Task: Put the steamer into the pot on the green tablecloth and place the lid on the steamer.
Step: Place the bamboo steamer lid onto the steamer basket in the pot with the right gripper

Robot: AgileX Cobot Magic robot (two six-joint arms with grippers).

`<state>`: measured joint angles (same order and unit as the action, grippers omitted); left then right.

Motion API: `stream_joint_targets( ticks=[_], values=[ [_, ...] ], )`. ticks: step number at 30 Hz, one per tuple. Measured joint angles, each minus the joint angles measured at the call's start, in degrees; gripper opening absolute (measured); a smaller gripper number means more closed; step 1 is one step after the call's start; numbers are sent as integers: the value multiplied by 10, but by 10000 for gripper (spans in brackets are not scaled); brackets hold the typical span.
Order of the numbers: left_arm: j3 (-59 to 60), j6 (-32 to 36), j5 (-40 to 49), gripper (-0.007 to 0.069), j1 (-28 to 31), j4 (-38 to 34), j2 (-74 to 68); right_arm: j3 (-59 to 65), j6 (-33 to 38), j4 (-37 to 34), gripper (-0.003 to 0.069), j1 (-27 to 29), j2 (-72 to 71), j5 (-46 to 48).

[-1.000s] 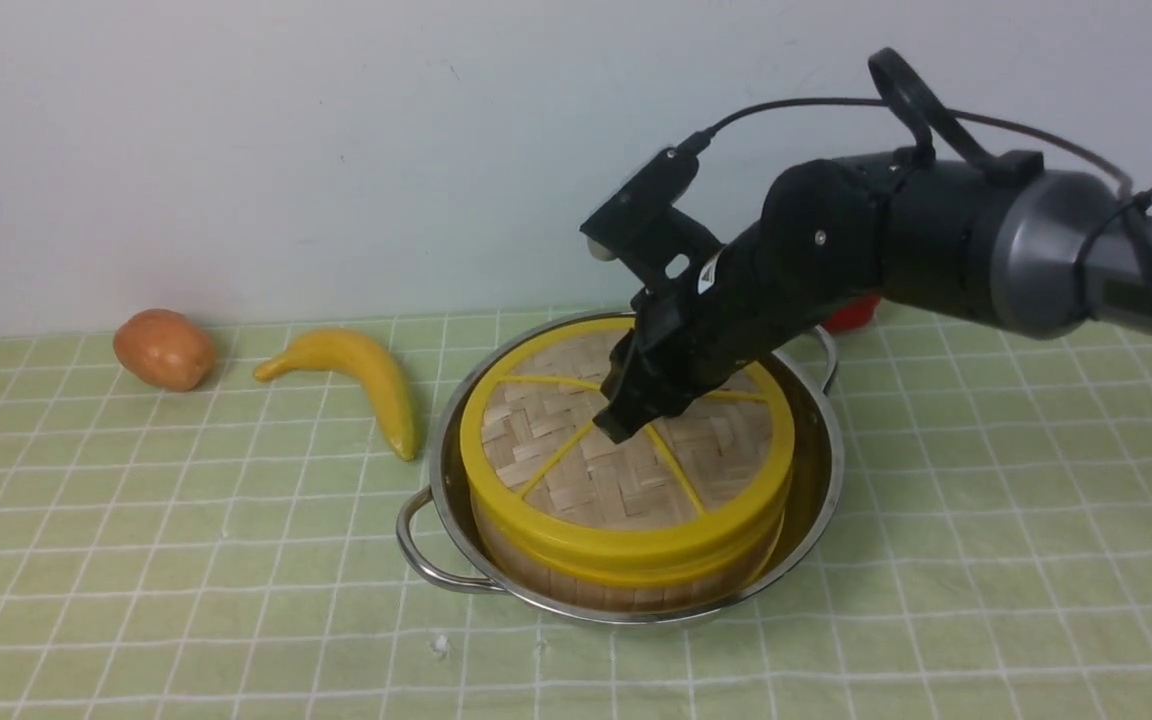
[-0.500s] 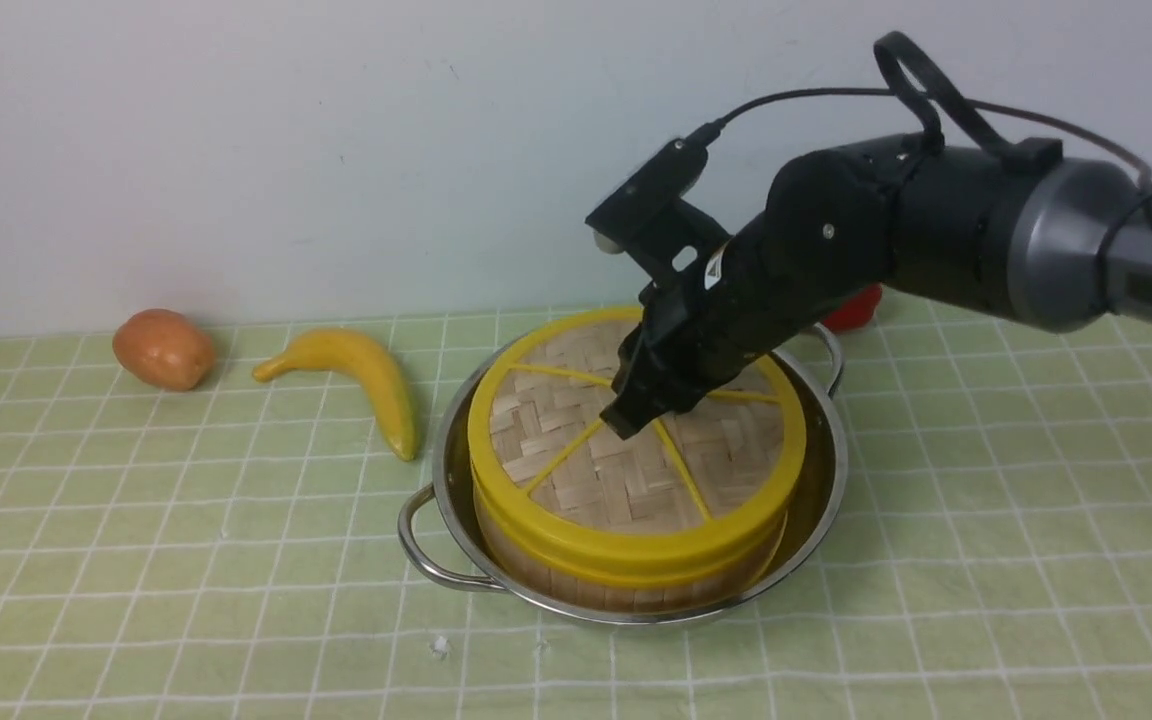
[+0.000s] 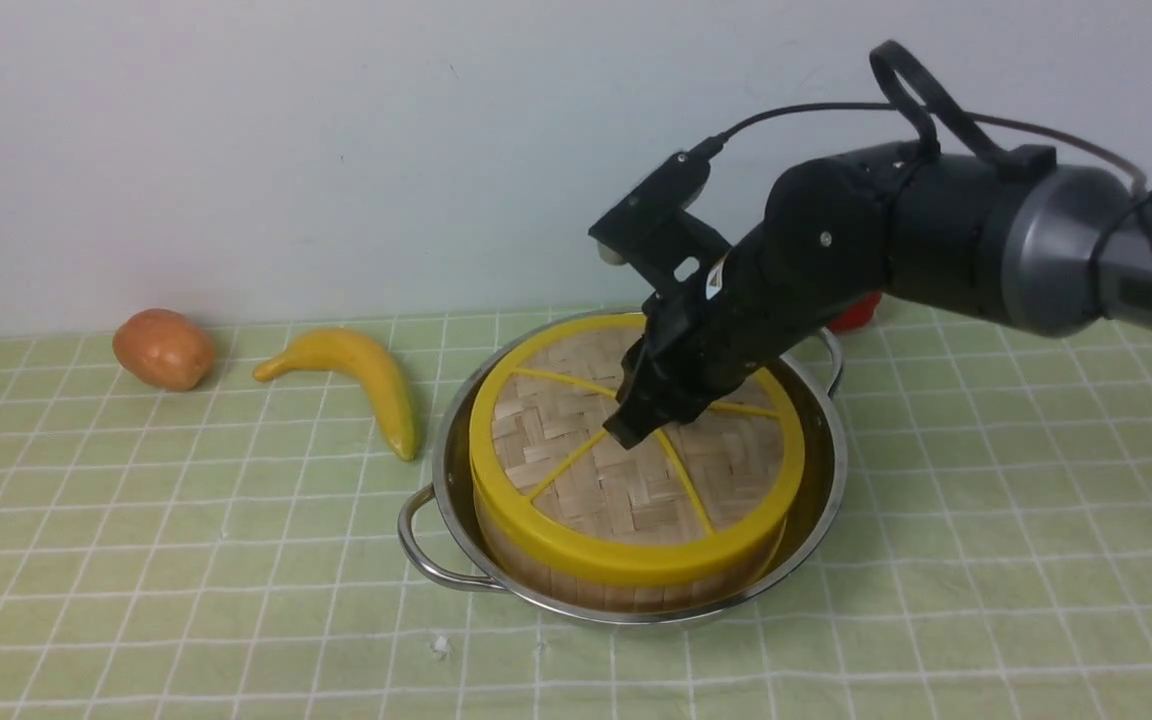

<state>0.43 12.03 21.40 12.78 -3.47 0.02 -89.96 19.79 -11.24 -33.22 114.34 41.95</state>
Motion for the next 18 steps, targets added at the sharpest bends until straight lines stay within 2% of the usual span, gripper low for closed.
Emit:
stream_joint_targets(
  ticks=[18],
  values=[
    [0, 0, 0, 243, 0, 0, 0, -51, 15, -4, 146, 0, 11, 56]
  ],
)
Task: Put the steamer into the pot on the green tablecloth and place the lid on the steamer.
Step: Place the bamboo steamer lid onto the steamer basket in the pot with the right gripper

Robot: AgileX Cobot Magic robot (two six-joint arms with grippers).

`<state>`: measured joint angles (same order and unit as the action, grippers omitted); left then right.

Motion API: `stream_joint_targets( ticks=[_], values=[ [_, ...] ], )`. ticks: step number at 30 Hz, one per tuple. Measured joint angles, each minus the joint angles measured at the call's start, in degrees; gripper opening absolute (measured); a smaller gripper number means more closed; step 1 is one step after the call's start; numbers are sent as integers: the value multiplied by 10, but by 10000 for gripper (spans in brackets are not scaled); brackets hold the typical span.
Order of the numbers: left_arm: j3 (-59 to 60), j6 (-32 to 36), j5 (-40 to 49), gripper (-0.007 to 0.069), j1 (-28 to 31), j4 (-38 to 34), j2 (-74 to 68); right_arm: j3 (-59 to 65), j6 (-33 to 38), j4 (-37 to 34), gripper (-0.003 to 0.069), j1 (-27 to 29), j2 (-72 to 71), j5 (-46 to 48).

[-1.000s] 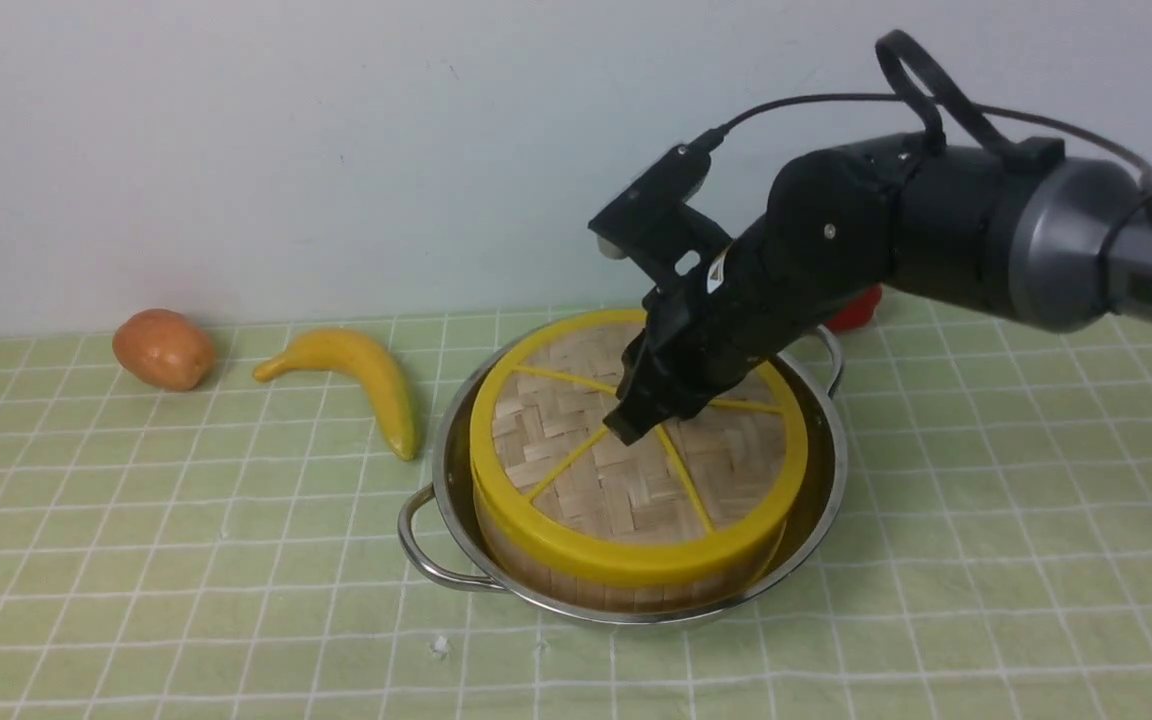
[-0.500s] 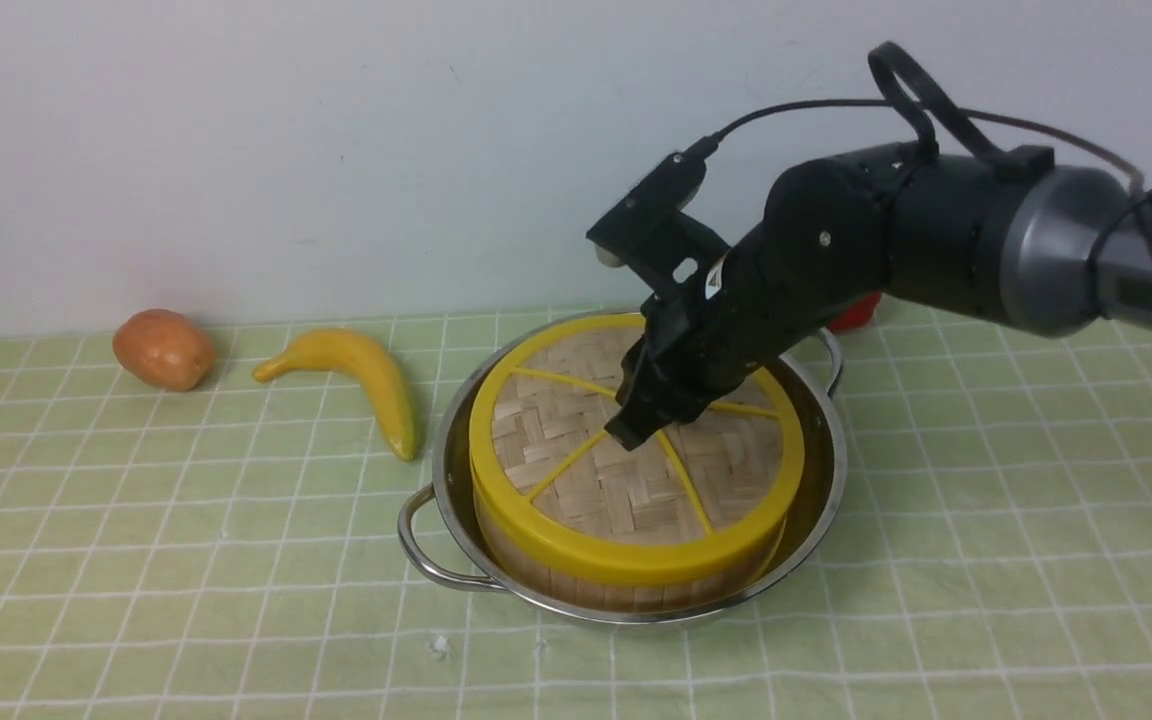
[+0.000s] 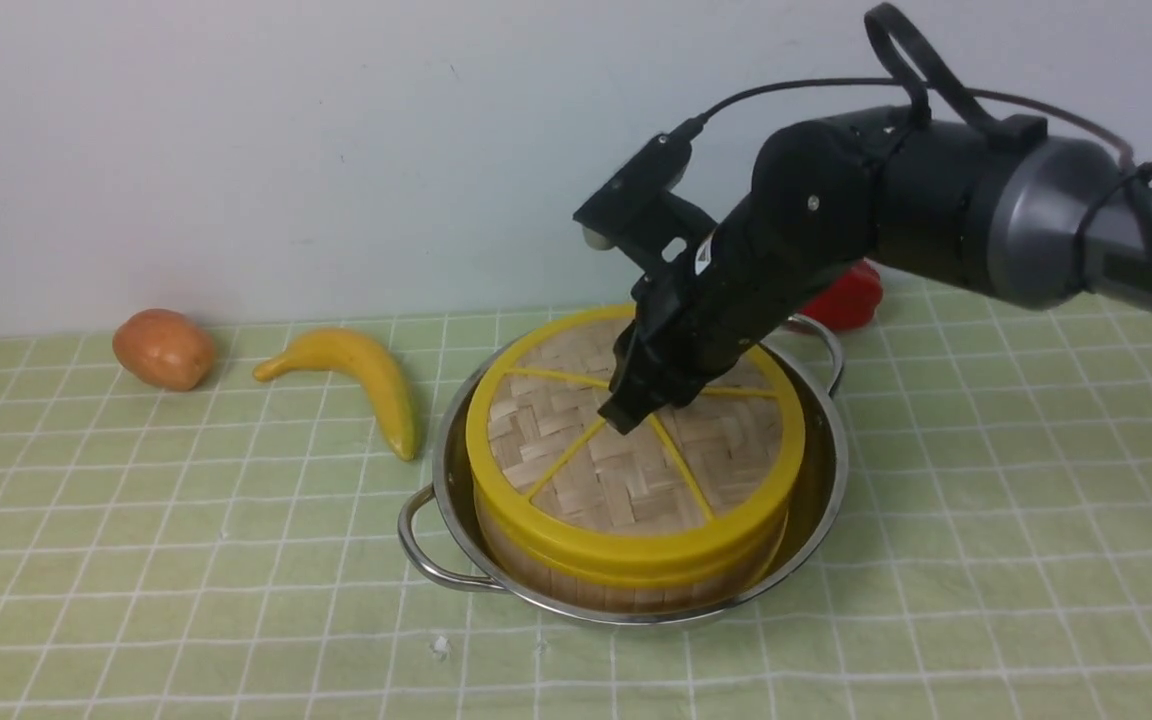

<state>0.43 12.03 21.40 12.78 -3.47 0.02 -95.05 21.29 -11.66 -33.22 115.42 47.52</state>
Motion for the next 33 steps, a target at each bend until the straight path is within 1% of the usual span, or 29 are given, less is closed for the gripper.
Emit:
stream_joint_targets(
  ticks=[33],
  values=[
    [0, 0, 0, 243, 0, 0, 0, -6, -1, -1, 146, 0, 17, 2]
  ],
)
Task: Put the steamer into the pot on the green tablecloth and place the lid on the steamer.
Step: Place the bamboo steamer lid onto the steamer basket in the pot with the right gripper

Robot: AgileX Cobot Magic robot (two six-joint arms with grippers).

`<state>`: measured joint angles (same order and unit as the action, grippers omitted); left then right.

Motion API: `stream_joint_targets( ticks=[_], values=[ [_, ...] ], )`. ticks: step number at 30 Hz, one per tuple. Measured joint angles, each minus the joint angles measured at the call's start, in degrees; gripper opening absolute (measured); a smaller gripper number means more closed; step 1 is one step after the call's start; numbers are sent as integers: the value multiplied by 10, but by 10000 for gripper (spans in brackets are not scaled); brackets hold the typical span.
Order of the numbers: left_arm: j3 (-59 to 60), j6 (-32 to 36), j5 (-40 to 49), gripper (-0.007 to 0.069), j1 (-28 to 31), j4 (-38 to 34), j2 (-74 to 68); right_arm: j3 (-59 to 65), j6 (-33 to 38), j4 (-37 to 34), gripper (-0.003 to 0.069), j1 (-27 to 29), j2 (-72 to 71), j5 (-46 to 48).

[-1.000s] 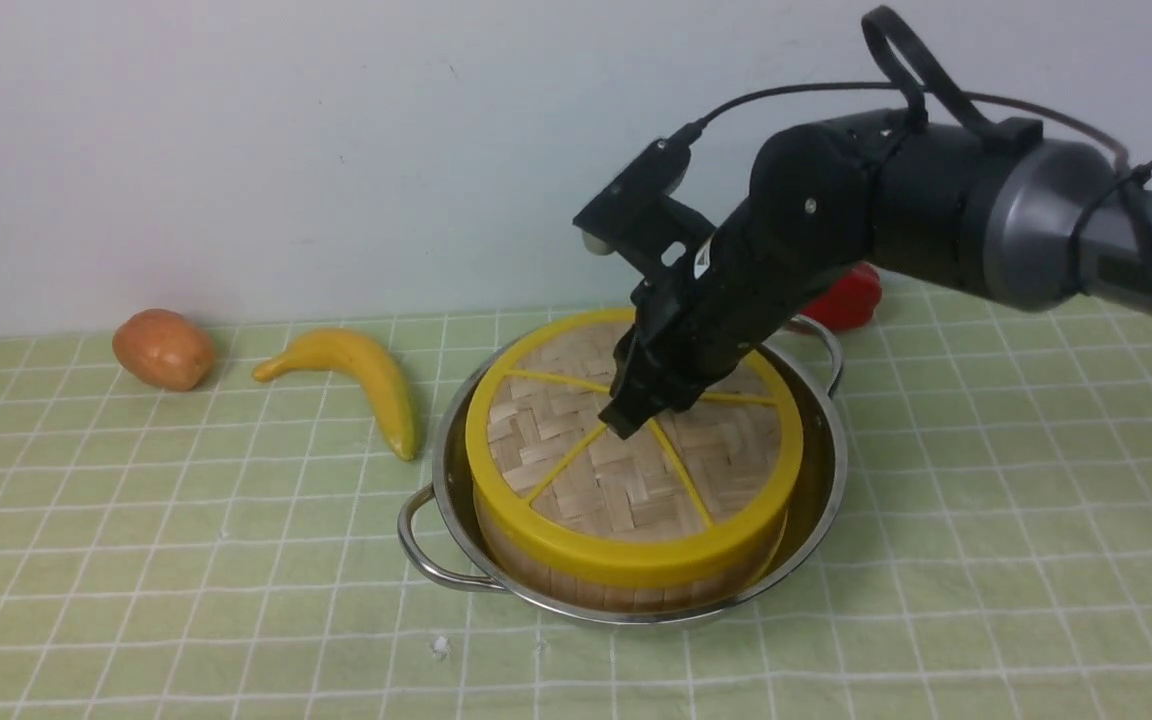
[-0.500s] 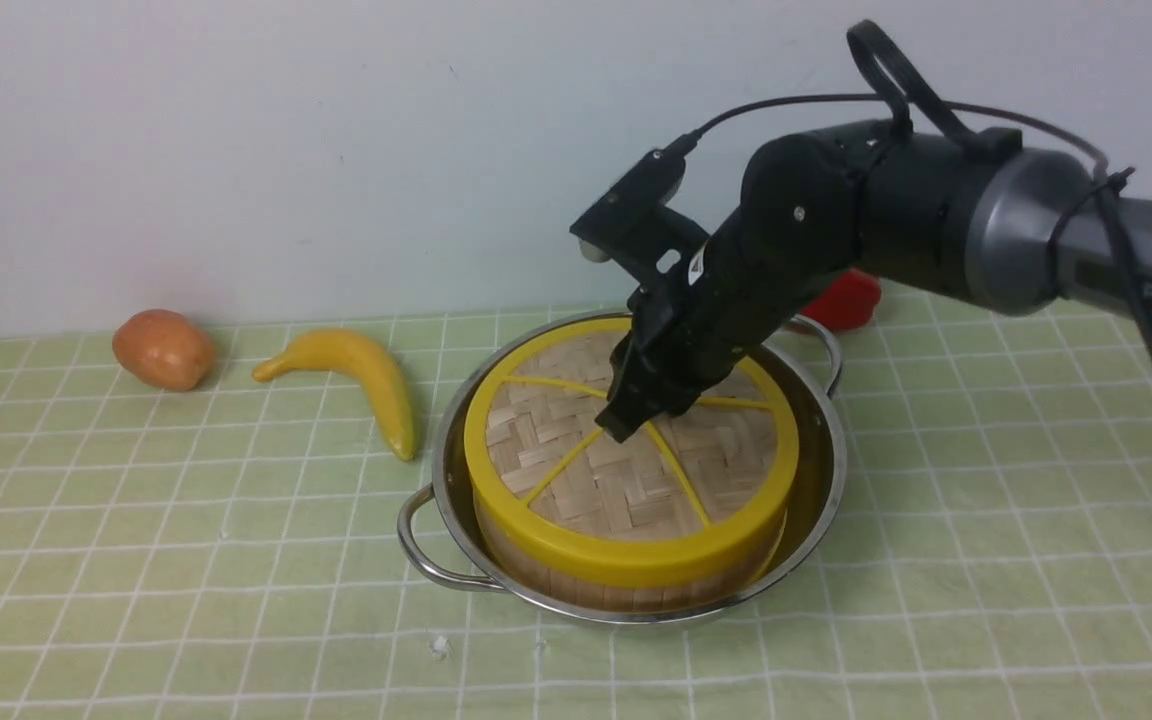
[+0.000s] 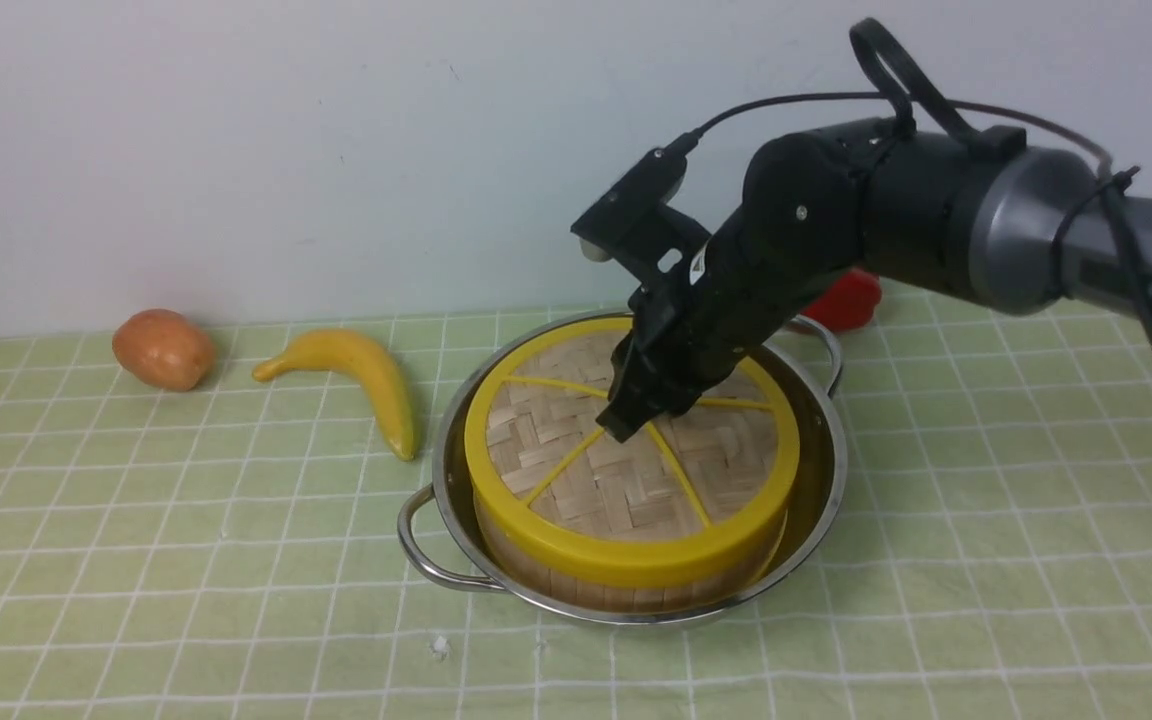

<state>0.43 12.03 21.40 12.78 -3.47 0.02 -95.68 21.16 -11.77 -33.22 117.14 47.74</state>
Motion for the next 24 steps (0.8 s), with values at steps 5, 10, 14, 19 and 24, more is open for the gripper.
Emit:
stream_joint_targets(
  ticks=[5, 10, 14, 19, 24],
  values=[
    [0, 0, 0, 243, 0, 0, 0, 0, -5, 2, 146, 1, 0, 0],
    [0, 0, 0, 243, 0, 0, 0, 0, -10, 12, 165, 1, 0, 1],
    [0, 0, 0, 243, 0, 0, 0, -2, -12, 19, 274, 1, 0, 16],
    [0, 0, 0, 243, 0, 0, 0, -14, -12, 30, 426, 1, -8, 46],
    [0, 0, 0, 243, 0, 0, 0, -48, -20, 30, 454, 1, -47, 72]
  ],
)
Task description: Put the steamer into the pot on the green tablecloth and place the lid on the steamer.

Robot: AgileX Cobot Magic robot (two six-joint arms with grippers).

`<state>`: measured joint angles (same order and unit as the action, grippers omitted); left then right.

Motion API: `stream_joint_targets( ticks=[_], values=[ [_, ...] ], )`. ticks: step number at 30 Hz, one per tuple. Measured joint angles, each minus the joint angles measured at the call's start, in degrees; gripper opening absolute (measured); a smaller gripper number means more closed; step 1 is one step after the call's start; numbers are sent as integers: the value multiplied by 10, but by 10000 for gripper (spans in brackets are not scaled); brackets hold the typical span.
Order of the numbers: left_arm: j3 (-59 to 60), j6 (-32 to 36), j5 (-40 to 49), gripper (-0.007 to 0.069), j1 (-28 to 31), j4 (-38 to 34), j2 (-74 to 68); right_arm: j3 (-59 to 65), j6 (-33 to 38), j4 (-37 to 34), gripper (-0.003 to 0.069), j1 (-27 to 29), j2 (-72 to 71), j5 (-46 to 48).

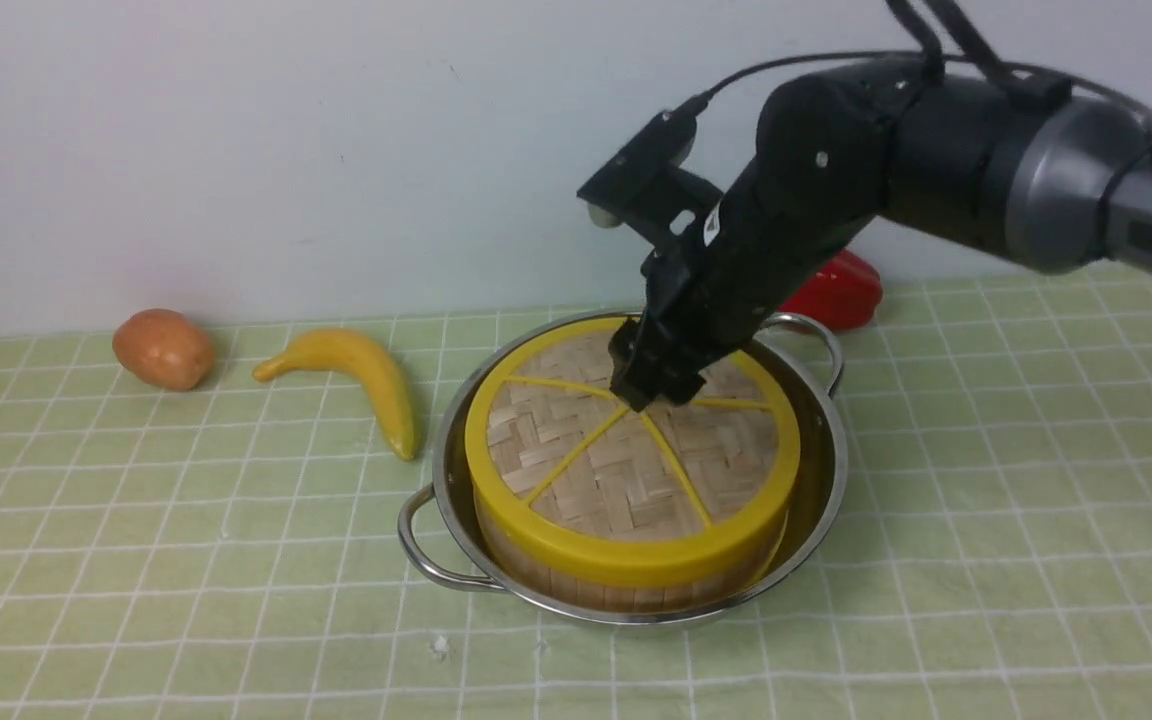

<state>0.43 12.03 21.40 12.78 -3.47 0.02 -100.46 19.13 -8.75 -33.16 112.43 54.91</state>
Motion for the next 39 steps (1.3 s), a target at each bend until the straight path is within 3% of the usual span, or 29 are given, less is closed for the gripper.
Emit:
stream_joint_targets(
  ticks=[10, 16, 25, 28, 33, 39],
  values=[
    [0, 0, 0, 243, 0, 0, 0, -32, -53, -17, 312, 0, -73, 8],
    [0, 0, 0, 243, 0, 0, 0, -32, -78, -104, 227, 0, -75, 8],
    [0, 0, 0, 243, 0, 0, 0, -32, -82, -172, 225, 0, -79, 14],
    [0, 0, 0, 243, 0, 0, 0, -32, -82, -148, 231, 1, -79, 51],
    [0, 0, 0, 243, 0, 0, 0, 54, -82, -46, 239, 1, -148, 130],
    [0, 0, 0, 243, 0, 0, 0, 278, -102, 42, 239, 7, -356, 60]
  ],
)
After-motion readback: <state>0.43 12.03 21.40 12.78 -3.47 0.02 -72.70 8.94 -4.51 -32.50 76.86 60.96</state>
